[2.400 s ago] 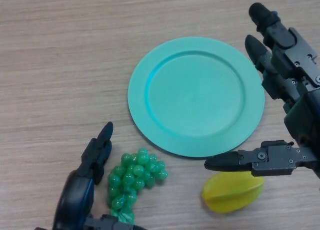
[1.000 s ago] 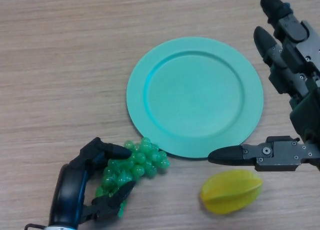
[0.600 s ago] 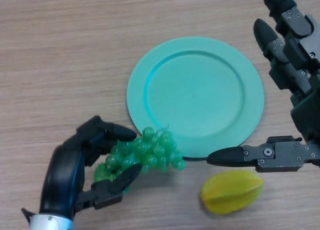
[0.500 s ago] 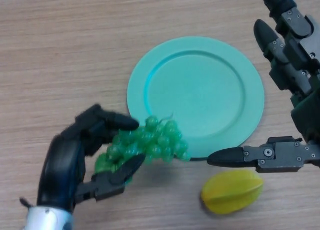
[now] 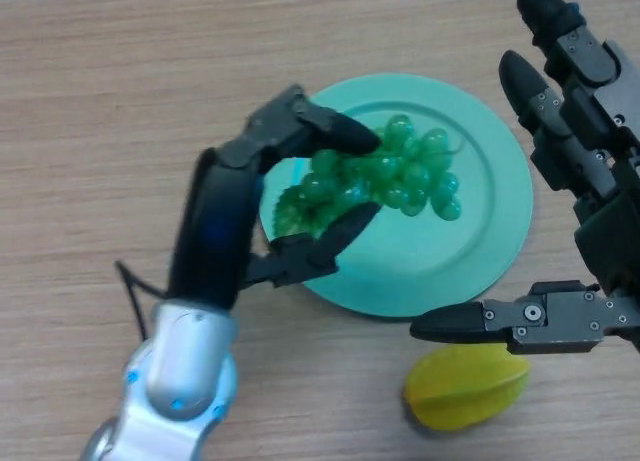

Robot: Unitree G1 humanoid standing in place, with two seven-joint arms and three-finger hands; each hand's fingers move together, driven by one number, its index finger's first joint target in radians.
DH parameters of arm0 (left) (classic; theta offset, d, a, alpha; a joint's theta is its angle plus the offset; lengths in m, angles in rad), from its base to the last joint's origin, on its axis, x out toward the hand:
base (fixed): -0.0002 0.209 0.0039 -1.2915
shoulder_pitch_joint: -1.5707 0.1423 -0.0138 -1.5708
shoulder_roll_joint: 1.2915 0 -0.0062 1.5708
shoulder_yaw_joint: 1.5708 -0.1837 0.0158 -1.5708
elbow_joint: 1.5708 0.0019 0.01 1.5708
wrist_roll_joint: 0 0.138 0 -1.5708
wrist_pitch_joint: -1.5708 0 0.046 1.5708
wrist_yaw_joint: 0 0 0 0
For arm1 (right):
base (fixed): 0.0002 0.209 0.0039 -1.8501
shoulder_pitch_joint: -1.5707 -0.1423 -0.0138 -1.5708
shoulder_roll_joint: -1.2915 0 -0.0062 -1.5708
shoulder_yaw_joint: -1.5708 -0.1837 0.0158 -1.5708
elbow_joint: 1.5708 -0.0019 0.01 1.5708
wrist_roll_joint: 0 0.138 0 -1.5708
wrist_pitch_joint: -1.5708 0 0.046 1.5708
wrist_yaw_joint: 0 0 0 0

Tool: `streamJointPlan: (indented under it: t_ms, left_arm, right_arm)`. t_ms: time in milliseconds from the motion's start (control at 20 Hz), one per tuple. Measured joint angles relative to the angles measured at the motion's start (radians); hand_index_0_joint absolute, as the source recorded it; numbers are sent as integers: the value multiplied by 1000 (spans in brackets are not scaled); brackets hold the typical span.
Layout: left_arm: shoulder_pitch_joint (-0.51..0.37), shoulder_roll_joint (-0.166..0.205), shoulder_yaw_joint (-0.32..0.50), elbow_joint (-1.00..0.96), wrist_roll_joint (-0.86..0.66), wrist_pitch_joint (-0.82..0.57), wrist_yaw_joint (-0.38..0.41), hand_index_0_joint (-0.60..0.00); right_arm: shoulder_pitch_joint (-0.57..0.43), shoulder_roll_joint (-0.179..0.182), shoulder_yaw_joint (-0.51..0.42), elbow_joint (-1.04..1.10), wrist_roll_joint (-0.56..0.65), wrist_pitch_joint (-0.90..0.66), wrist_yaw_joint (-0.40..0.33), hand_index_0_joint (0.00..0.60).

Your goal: Pick up the green grapes and place it on the plate

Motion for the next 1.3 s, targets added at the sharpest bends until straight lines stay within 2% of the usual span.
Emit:
streamJointPlan:
  t_ms: [50, 150, 200, 250, 300, 400, 550, 750, 950, 1150, 1300]
  left_arm:
    - [-14, 0, -8, 15, 0, 0, 0, -600]
    - [-55, 0, -11, 28, 0, 0, 0, -400]
    - [-69, 0, -10, 28, -14, 0, 0, -250]
    - [-74, 0, -10, 28, -42, 0, 0, -150]
    - [-85, 0, -11, 38, -137, -3, 5, -6]
    - [-109, 0, -9, 69, -188, -16, 41, 0]
    - [-109, 0, -8, 75, -187, -28, 48, 0]
    - [-65, 0, 16, 19, -211, -10, 45, 0]
    - [0, -3, 124, -141, -216, 107, -67, 0]
    - [89, -2, 295, -313, -328, 296, -232, 0]
    - [145, 41, 410, -381, -386, 340, -334, 0]
  right_arm:
    - [-2, 0, 0, 0, 0, 0, -1, 0]
    - [-4, 0, 0, 0, 0, -1, -1, 0]
    - [-4, 0, 0, 0, -1, -1, -1, 0]
    - [-4, 1, 0, 0, -1, -1, -1, 0]
    - [-3, 5, 0, 0, -1, -1, -1, 0]
    - [0, 10, 2, 0, -31, -1, 0, 0]
    - [5, 11, -2, 0, -31, -1, 0, 0]
    - [11, 11, -2, 0, -31, -1, 3, 0]
    - [8, 16, -2, 0, -31, -1, 20, 0]
    - [5, 23, -18, 15, -57, -1, 36, 0]
    - [-4, 28, -19, 56, -57, -5, 38, 0]
